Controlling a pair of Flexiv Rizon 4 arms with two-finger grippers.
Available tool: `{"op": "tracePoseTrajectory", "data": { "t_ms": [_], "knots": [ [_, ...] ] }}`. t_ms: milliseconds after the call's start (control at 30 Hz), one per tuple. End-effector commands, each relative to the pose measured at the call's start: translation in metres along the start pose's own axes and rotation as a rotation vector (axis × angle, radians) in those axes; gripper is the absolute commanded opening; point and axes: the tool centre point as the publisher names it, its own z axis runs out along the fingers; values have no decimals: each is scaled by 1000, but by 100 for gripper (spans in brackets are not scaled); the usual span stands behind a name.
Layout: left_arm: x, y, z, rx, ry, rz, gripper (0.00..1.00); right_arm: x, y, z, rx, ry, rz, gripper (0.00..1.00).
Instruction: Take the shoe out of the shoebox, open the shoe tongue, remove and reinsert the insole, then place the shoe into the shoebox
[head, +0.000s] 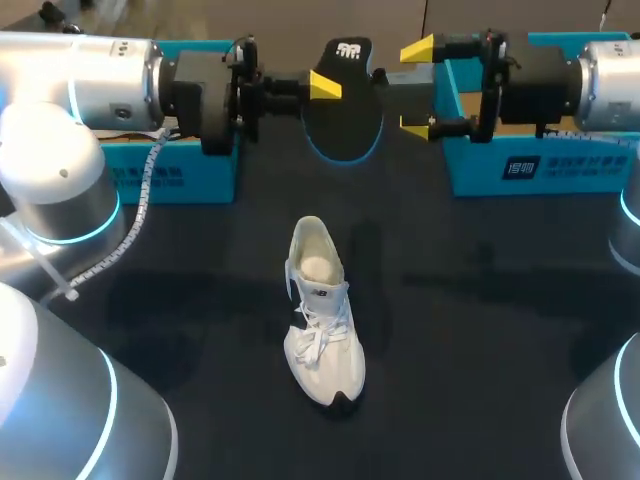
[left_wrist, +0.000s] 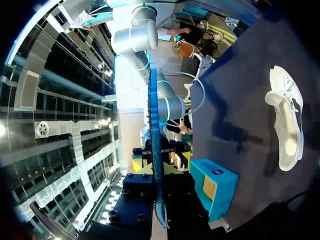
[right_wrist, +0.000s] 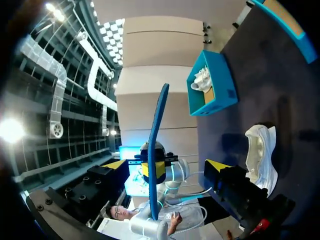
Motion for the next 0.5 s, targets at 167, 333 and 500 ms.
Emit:
{"op": "tracePoseTrajectory", "data": {
  "t_ms": [167, 333, 500],
  "knots": [
    [1, -6, -10, 2, -2, 1, 0, -15, -8, -21, 9, 48, 2, 100],
    [3, -9, -7, 21, -3, -1, 0, -17, -11, -38, 10, 52, -27, 100],
    [3, -11, -5, 34, -5, -4, 0, -17, -6, -50, 15, 25, -42, 100]
  ]
}}
